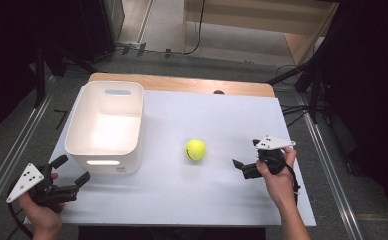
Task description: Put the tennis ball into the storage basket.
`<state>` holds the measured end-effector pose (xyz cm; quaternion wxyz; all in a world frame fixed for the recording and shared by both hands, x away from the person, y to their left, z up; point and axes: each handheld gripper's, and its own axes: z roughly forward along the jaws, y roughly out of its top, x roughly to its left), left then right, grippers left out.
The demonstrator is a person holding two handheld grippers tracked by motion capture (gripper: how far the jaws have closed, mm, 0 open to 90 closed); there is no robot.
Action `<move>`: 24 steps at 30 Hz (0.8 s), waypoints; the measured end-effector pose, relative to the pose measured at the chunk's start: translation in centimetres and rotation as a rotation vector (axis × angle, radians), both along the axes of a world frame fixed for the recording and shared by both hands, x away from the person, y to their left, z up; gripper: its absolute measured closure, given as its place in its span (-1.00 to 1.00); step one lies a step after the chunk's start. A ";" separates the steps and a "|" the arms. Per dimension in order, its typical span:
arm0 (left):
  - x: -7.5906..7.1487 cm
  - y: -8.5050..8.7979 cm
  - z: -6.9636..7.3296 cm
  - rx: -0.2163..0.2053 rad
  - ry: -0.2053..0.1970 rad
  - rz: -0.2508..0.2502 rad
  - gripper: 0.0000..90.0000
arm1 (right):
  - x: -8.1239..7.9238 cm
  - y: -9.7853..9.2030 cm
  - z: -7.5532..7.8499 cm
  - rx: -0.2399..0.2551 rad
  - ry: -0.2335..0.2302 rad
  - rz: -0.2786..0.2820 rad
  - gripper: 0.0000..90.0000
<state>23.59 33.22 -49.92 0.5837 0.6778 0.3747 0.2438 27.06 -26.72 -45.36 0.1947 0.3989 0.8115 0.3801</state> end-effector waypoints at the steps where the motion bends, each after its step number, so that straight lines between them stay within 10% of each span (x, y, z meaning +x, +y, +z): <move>1: 0.0 0.0 0.0 0.000 0.000 -0.001 -1.00 | 0.1 0.2 0.1 -0.004 -0.001 0.005 -1.00; 24: 0.1 0.0 0.0 0.000 0.003 -0.014 -1.00 | 3.3 4.6 0.9 -0.099 0.069 0.109 -1.00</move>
